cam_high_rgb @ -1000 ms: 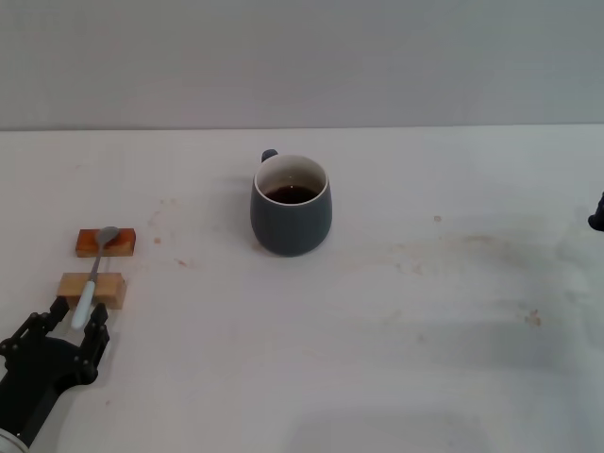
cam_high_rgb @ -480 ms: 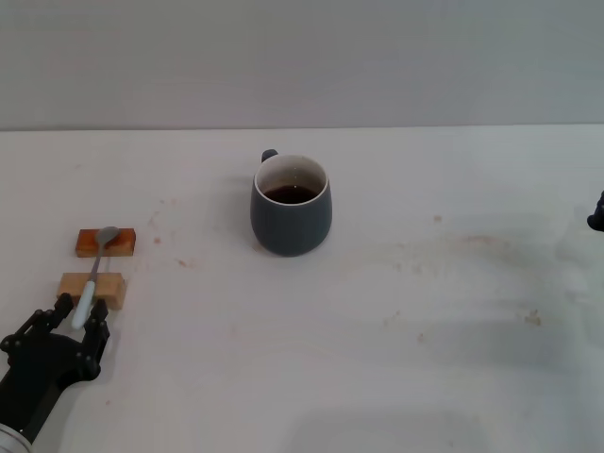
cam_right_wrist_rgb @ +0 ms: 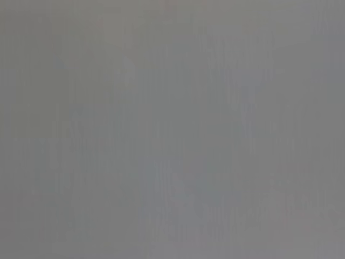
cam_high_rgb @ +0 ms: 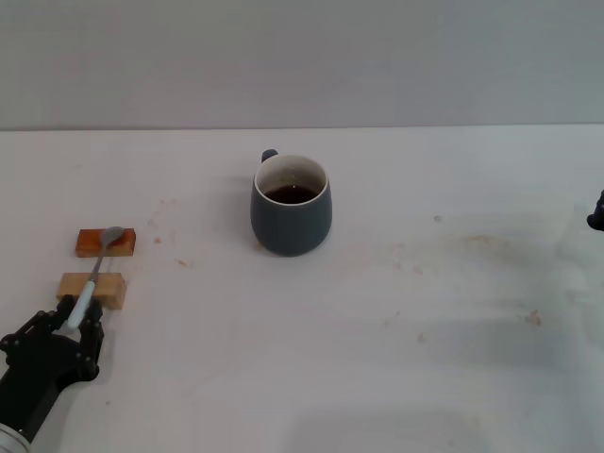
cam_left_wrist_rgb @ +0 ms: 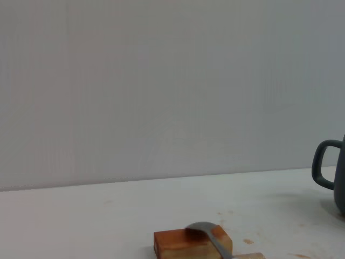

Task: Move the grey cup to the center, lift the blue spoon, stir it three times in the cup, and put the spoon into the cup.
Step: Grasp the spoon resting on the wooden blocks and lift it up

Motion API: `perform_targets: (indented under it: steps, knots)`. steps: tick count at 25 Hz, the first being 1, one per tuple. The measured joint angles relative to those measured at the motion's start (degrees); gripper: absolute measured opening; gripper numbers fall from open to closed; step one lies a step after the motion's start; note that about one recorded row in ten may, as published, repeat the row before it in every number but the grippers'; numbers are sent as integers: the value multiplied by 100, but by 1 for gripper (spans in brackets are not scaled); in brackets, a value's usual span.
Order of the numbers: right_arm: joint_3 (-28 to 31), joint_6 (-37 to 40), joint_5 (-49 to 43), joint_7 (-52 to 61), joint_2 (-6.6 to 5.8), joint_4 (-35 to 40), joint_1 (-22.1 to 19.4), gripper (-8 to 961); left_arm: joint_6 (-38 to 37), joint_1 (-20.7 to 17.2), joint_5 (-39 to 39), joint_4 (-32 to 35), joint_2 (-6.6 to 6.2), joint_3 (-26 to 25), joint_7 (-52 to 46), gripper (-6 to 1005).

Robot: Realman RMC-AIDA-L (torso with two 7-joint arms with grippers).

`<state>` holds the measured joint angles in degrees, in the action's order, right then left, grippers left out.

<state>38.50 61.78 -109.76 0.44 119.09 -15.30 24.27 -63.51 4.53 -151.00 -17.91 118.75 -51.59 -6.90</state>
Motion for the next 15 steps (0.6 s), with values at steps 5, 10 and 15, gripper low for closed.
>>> perform_targets:
  steps: [5,10,15]
  knots:
    - [0,0,0,0,0,1,-12,-1,-24,-8,17,-17,-2,-19,30,322]
    - [0,0,0,0,0,1,-40,-1,-44,-7,32,-64,-2,18,121,179]
    - [0,0,0,0,0,1,-46,-1,-60,-2,7,-155,-3,44,201,179]
